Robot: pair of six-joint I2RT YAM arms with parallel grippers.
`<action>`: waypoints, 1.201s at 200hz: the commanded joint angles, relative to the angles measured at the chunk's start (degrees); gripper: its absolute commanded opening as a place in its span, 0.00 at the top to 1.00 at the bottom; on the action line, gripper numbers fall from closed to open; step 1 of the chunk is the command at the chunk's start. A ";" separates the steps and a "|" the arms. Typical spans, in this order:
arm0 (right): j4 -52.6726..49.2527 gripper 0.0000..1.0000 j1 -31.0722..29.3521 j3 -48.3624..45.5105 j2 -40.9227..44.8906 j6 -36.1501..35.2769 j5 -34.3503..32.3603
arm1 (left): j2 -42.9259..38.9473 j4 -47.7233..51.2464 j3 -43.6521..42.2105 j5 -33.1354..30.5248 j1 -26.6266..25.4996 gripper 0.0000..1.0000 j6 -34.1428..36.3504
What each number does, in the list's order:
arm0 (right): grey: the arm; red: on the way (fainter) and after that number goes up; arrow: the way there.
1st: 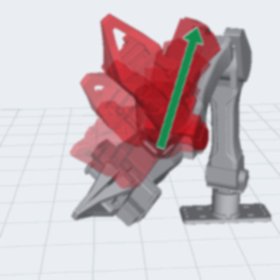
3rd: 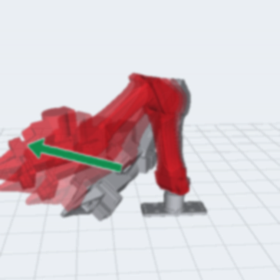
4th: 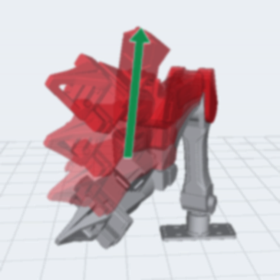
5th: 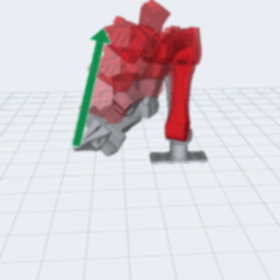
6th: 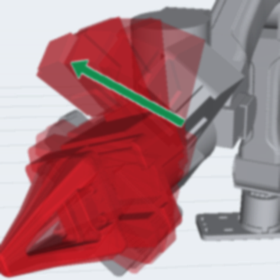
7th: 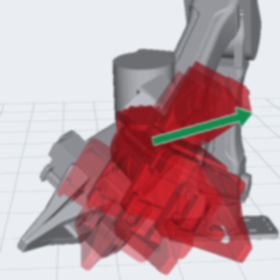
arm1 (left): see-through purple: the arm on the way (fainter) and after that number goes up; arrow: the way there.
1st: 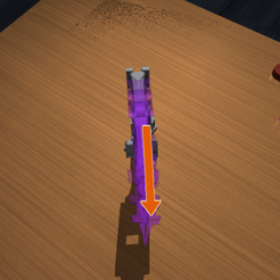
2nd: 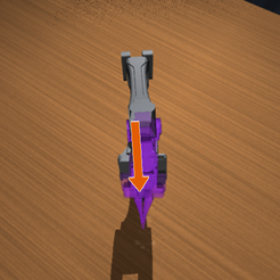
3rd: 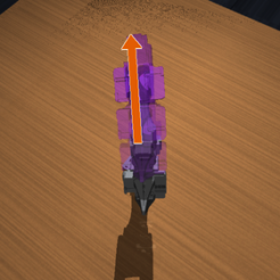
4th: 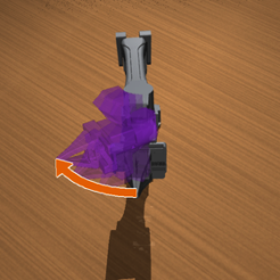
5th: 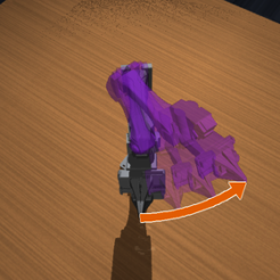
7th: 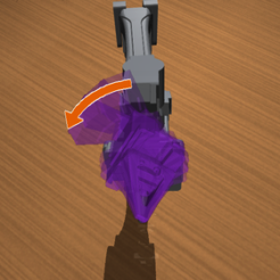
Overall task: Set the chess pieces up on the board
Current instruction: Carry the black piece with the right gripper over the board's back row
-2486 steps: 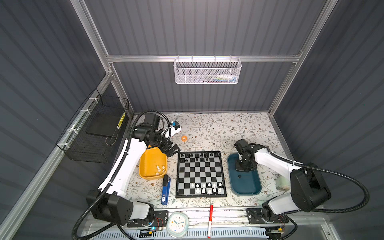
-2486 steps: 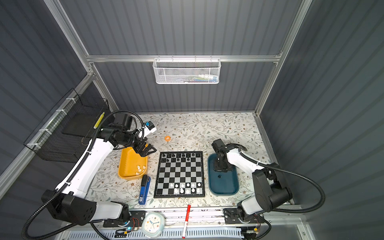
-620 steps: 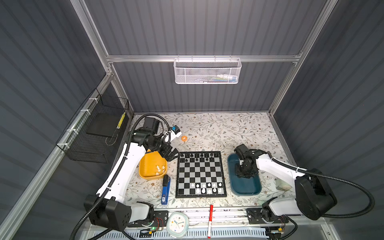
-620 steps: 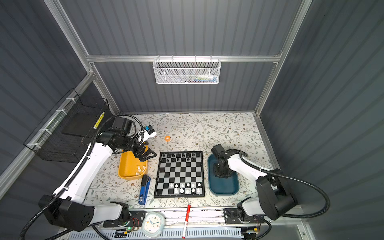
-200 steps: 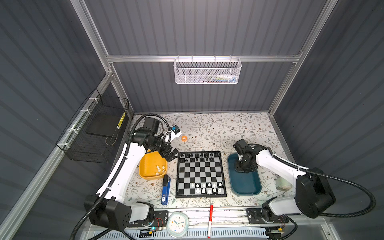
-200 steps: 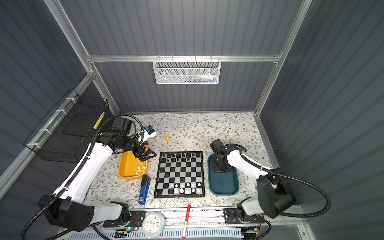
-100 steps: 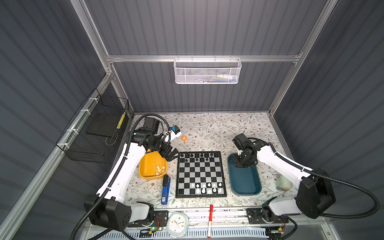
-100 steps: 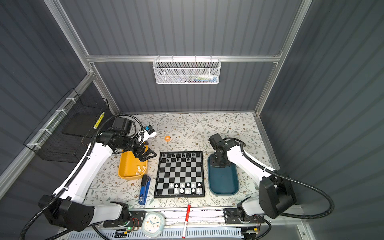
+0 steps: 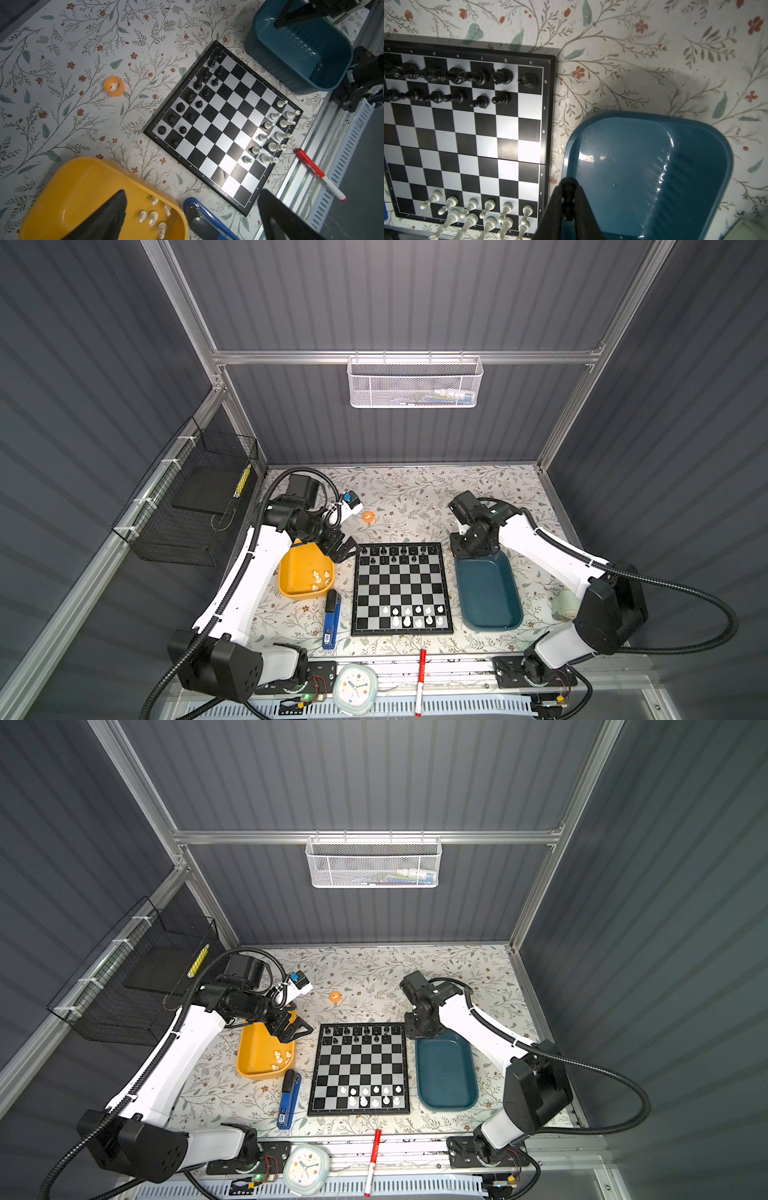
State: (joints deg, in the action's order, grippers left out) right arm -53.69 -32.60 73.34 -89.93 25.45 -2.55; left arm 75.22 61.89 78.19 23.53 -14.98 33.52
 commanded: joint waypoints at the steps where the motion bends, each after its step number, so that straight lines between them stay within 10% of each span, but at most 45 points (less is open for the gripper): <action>1: -0.85 0.85 -1.06 3.25 -2.31 -0.93 0.42 | -0.35 1.48 2.05 -0.13 -0.30 0.00 0.67; 240: 6.62 0.85 -5.41 6.40 -17.60 -2.42 0.17 | -1.13 1.39 0.45 -3.21 -0.22 0.01 0.66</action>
State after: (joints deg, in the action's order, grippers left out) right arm -46.68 -37.78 80.55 -106.50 23.79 -1.74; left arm 75.22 61.89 78.59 20.75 -14.98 33.52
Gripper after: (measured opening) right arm 0.154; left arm 0.994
